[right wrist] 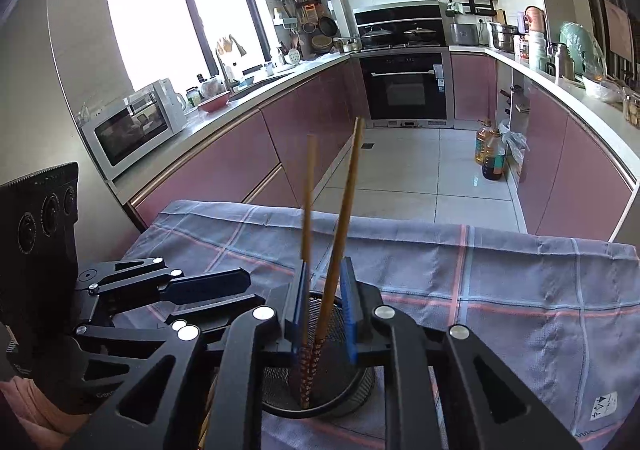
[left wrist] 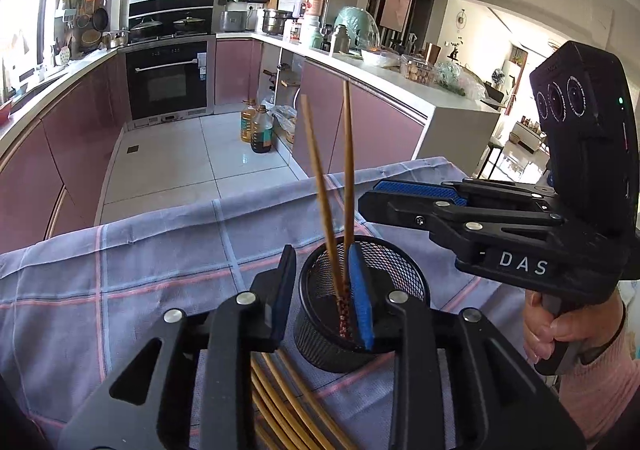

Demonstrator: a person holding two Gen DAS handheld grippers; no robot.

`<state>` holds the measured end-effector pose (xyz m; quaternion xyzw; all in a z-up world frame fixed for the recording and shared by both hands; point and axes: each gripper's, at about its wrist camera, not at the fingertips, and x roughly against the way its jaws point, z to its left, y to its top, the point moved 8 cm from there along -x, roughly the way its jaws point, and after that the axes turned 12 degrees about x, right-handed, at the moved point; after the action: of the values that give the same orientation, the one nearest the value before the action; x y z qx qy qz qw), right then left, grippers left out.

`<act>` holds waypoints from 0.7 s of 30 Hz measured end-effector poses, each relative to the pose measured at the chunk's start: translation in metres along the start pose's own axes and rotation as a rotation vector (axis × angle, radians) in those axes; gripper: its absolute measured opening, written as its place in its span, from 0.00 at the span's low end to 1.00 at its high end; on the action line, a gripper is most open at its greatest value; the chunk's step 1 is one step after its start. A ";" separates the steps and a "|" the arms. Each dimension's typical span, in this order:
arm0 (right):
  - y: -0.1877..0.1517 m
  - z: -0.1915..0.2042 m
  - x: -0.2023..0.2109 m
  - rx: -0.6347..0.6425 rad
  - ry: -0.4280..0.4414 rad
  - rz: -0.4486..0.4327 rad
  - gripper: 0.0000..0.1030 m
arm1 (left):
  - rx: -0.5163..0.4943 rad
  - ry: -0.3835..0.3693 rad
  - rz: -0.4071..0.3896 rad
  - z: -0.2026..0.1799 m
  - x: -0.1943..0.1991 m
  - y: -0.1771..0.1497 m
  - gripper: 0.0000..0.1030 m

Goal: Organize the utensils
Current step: 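Lift chopsticks upright with both tools and lower them into the mesh cup, then open both tools to release the chopsticks and pull back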

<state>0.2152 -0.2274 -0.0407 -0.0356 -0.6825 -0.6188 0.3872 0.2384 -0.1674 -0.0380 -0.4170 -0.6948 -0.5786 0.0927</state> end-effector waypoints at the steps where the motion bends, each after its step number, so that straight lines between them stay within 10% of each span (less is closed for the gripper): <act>1: 0.000 0.000 0.002 0.002 -0.008 -0.007 0.20 | 0.006 0.004 -0.013 0.003 0.004 0.000 0.27; 10: -0.004 0.030 0.047 0.073 0.029 -0.111 0.40 | 0.026 0.082 -0.141 0.036 0.060 -0.014 0.48; 21: -0.069 0.086 0.024 0.097 0.166 0.036 0.43 | 0.030 0.184 -0.005 0.083 0.059 -0.094 0.49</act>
<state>0.1204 -0.1789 -0.0782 0.0223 -0.6765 -0.5788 0.4548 0.1657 -0.0652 -0.0965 -0.3588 -0.6930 -0.6042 0.1610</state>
